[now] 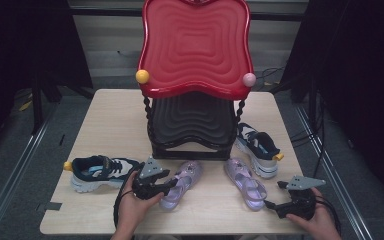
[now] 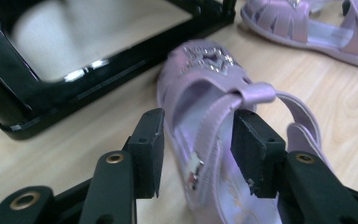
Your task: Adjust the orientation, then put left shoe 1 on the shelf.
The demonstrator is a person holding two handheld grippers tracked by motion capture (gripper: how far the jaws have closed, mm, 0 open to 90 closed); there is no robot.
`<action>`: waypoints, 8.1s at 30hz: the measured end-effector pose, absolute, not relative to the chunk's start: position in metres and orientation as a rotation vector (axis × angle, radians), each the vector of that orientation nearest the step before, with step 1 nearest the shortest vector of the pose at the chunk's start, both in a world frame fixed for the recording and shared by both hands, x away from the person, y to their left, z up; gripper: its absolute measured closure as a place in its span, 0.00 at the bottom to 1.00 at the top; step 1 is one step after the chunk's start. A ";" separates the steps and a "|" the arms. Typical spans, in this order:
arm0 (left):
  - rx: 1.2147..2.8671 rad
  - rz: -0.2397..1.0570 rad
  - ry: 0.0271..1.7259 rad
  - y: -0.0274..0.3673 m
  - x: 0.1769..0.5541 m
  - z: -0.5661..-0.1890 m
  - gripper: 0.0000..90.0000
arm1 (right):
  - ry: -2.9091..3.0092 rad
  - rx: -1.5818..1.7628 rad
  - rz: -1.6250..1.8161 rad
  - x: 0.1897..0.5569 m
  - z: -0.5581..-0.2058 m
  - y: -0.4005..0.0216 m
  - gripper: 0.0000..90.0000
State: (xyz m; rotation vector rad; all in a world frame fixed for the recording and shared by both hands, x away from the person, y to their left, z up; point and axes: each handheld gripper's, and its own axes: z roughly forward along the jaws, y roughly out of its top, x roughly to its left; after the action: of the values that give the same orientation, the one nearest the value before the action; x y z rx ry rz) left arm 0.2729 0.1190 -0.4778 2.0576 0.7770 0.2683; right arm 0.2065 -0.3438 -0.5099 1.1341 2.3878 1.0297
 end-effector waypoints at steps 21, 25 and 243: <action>2.008 0.246 0.809 0.116 0.274 -0.492 0.80 | 2.387 1.133 1.030 0.206 -0.510 -0.344 0.11; 2.006 0.247 0.806 0.116 0.274 -0.492 0.84 | 2.387 1.133 1.030 0.206 -0.510 -0.344 0.11; 1.789 0.519 0.941 0.062 0.336 -0.378 0.28 | 2.387 1.133 1.030 0.206 -0.510 -0.344 0.11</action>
State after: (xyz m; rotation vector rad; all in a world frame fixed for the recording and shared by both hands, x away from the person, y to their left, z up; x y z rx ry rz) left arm 0.3356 0.0619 -0.3780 1.7890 0.9406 0.5185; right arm 0.2064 -0.3438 -0.5099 1.1330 2.3871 1.0300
